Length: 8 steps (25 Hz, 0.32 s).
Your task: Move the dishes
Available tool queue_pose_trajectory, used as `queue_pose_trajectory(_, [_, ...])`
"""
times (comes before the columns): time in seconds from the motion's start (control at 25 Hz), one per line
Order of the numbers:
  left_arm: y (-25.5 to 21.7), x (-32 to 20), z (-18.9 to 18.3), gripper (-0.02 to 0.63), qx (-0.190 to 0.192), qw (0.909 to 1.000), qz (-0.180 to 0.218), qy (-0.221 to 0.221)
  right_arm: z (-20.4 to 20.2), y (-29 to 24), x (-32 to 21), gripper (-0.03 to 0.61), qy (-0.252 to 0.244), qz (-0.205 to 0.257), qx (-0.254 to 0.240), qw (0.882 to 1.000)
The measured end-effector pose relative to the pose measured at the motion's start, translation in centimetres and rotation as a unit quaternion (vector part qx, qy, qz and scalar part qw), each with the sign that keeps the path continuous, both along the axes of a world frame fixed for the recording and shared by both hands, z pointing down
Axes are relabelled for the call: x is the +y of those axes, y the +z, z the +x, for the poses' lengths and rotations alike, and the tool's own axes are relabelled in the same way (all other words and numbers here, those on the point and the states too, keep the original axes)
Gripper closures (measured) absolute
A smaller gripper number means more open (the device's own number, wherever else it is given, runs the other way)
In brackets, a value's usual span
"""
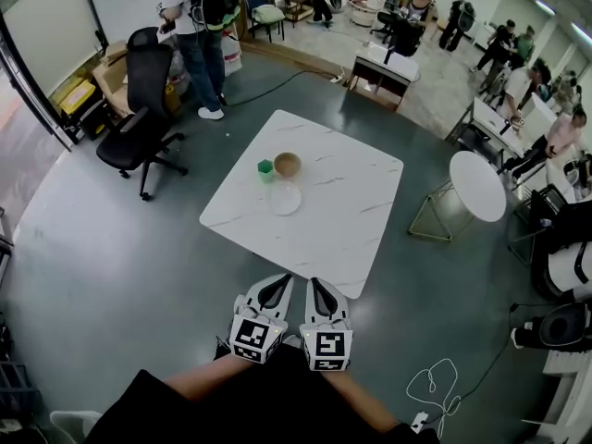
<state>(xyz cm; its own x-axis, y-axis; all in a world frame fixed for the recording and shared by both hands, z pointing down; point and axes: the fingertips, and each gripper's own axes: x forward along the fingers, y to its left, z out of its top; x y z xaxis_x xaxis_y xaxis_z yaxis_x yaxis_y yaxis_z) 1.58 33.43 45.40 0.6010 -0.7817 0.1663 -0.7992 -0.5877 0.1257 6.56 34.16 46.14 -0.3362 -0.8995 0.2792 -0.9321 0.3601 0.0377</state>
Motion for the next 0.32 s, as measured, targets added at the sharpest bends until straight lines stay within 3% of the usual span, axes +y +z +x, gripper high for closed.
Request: queue_pose_trajectory(0.32, [0.5,3.2,1.7,0.596,-0.007,0.9999,0.009,0.005,0.8,-0.1,1.9,0.561,-0.009,0.002,-0.004,1.000])
